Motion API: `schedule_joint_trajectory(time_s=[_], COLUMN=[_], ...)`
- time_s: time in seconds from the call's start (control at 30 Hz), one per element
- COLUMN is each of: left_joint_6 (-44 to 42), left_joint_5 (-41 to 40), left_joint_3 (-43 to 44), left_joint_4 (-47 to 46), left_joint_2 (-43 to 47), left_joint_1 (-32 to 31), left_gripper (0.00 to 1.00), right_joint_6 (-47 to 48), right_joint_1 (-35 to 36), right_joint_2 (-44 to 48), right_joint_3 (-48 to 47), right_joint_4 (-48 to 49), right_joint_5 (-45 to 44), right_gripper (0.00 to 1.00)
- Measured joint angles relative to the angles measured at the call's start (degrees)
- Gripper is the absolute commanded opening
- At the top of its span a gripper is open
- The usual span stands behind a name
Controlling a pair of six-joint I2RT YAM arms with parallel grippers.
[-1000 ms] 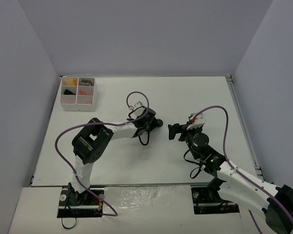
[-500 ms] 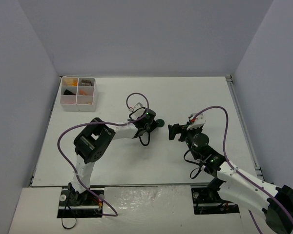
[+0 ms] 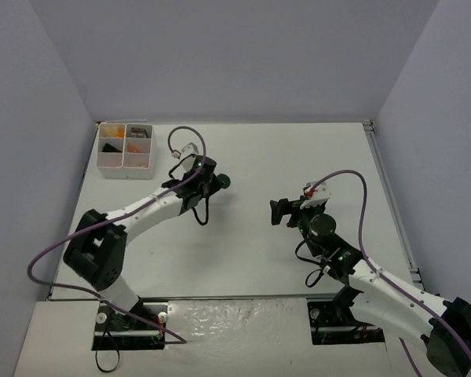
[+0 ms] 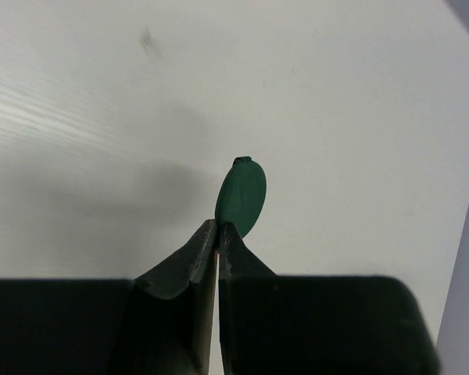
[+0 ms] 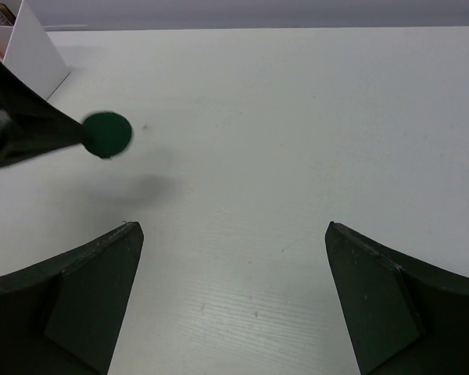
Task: Organize the makeup
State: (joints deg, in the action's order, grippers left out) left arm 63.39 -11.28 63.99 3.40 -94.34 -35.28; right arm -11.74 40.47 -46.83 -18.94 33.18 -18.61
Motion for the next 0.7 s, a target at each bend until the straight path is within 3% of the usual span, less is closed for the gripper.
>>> schedule_joint_trajectory(time_s=[0.27, 0.53, 0.7], left_joint_6=[-10.3, -16.1, -16.3], left_joint_5=[-3.2, -0.1, 2.2], left_joint_3=[-0.9, 3.4, 10.1], left_joint_4=[9.4, 18.0, 20.3], left_joint_2=[14.1, 10.0, 3.3], left_joint_1=[17.7, 35.1, 40.3], left_gripper=[0.0, 0.0, 0.0], right_joint_6=[0.0, 0.0, 0.0], right_joint_1=[0.0, 0.0, 0.0], right_joint_2=[-0.6, -2.7, -3.2], right_joint_3=[0.0, 0.0, 0.0], right_joint_4=[0.0, 0.0, 0.0], right_joint_5=[0.1, 0.1, 0.1], right_gripper=[1.0, 1.0, 1.0])
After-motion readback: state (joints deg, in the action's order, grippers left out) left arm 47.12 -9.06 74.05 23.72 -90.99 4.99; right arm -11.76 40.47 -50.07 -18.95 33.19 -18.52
